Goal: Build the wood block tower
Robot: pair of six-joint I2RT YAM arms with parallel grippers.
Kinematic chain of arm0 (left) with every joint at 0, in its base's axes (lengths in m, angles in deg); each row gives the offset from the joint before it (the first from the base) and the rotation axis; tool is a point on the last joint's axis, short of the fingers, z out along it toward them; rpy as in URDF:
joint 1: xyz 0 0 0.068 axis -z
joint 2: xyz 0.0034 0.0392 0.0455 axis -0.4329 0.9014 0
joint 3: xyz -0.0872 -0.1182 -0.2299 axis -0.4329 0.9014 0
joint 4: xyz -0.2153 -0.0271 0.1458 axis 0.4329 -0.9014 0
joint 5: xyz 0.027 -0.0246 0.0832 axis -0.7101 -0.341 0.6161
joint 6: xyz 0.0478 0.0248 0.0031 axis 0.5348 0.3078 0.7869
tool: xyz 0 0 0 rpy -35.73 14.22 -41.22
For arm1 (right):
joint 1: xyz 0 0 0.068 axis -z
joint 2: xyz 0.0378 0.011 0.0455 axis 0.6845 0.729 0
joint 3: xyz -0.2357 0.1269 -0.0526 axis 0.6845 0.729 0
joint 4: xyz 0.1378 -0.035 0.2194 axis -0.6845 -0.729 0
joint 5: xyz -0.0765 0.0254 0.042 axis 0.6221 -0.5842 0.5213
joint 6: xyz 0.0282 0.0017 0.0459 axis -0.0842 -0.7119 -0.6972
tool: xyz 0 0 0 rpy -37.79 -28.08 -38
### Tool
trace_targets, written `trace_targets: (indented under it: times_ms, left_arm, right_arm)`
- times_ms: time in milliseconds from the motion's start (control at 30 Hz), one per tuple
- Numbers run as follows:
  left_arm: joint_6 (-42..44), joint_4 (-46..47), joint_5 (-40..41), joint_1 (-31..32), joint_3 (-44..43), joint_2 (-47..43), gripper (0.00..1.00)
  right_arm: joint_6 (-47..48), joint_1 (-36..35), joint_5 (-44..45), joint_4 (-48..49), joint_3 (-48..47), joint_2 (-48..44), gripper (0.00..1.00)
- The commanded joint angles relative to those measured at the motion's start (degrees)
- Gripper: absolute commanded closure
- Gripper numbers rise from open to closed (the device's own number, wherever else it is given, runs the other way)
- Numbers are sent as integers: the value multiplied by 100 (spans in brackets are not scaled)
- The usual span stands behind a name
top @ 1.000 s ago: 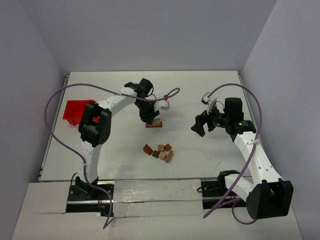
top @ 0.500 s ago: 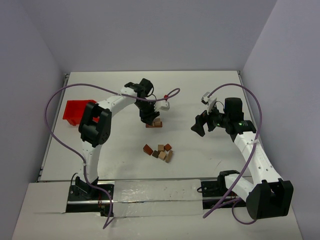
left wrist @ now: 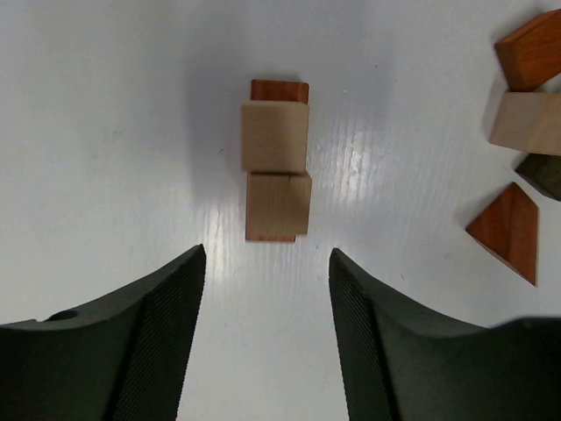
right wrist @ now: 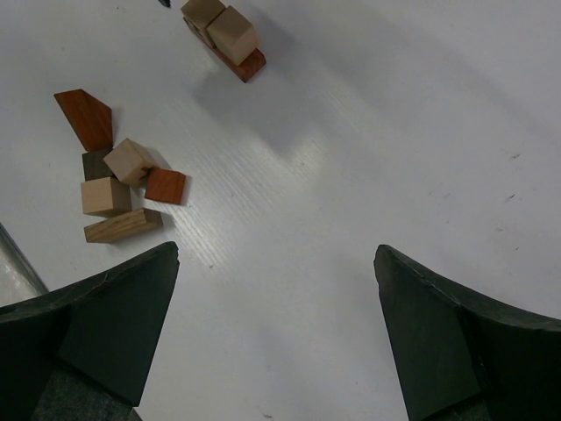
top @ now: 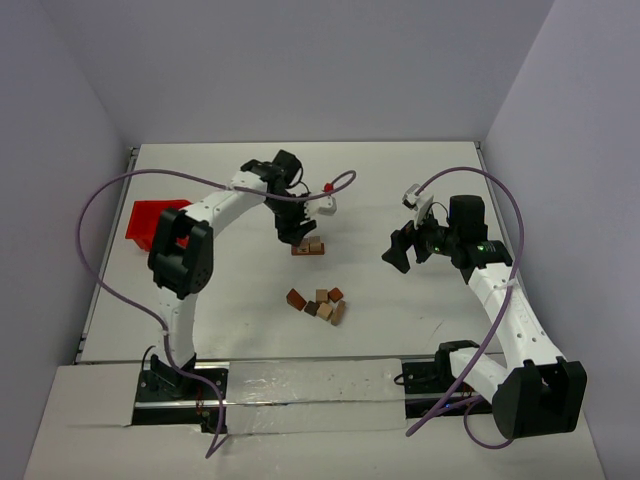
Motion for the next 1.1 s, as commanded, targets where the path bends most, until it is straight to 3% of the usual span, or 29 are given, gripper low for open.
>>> trace_targets:
  times_ms: [0,133,333,533,900,1067]
  left_arm:
    - [-25,-198,-213,-373,-15,-1144,34]
    - [-155,-215,-564,-659,596,-2133,29]
    - [-564,346,-1001,-573,2023,-3455,17]
    - [-1025,1446,-847,254,3565,-4287,18]
    - [-1919,2757,-358,1347,4389,-4163,19]
    - [-1519,2770,-358,1653,4400,-3975,28]
  right_arm:
    - [71,25,-86,67,-41,-87,0]
    - [71,28,-98,67,-50,-33,0]
    - [148,28,-140,10,-41,25,0]
    - [205,28,-65,23,23,2,0]
    - [238,28,63,-13,29,192,0]
    - [292,28,1,-31,38,217,0]
